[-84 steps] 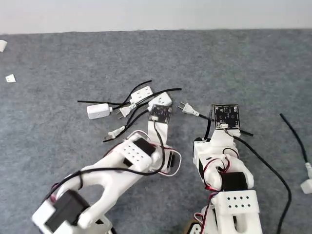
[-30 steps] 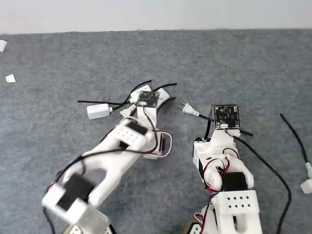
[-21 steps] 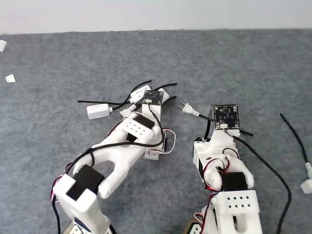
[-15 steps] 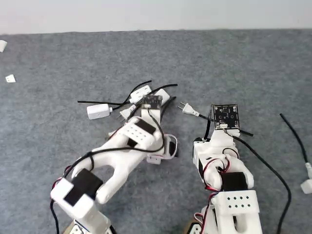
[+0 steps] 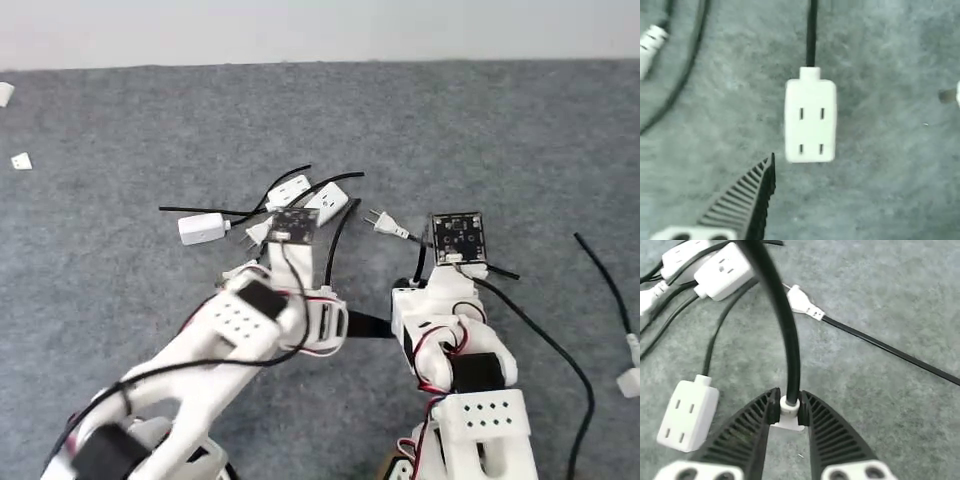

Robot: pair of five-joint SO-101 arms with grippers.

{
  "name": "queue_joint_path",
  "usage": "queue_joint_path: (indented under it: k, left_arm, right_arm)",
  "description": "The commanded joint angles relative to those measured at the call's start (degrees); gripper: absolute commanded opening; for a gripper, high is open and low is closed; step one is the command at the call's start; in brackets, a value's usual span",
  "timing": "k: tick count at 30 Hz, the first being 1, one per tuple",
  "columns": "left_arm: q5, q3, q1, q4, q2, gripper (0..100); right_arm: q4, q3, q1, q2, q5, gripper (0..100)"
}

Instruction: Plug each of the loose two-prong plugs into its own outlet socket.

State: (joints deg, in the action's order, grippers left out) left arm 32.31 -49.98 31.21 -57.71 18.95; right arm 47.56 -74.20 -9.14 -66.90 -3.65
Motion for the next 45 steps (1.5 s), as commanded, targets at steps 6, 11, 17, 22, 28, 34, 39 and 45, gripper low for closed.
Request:
queue_joint_path:
  k: [6, 11, 17, 22, 28, 34, 39, 45]
  left_arm:
    - [-12.1, -10.0, -20.4, 1.7, 22.2, 61]
    - [-12.1, -19.9, -20.7, 12.0, 25.1, 61]
    - [-13.3, -20.3, -20.7, 13.7, 25.1, 41]
    - [-23.9, -22.9, -20.7, 19.6, 25.1, 21]
    - [-26.0, -25.8, -20.9, 25.5, 25.1, 21]
    - [-26.2, -25.8, -21.1, 25.4, 25.1, 21]
    - [-26.0, -25.9, -21.1, 25.1, 25.1, 21]
    - [-25.8, -24.8, -20.7, 22.2, 25.1, 20]
  right_arm:
    - [-5.8, 2.9, -11.0, 0.3, -5.6, 0.8]
    - [-9.9, 2.5, -15.3, 0.7, -5.6, 0.8]
    - [-10.4, 6.1, -15.8, 6.8, -5.8, 0.8]
    - [-10.5, 8.4, -20.4, 11.6, -7.1, 0.8]
    - [-13.4, 8.4, -23.6, 13.6, -7.0, 0.8]
    - [-13.1, 7.5, -23.6, 13.8, -7.3, 0.8]
    - [-13.6, 5.8, -23.5, 13.8, -7.3, 0.8]
    - [-13.7, 5.4, -22.6, 13.9, -7.3, 0.8]
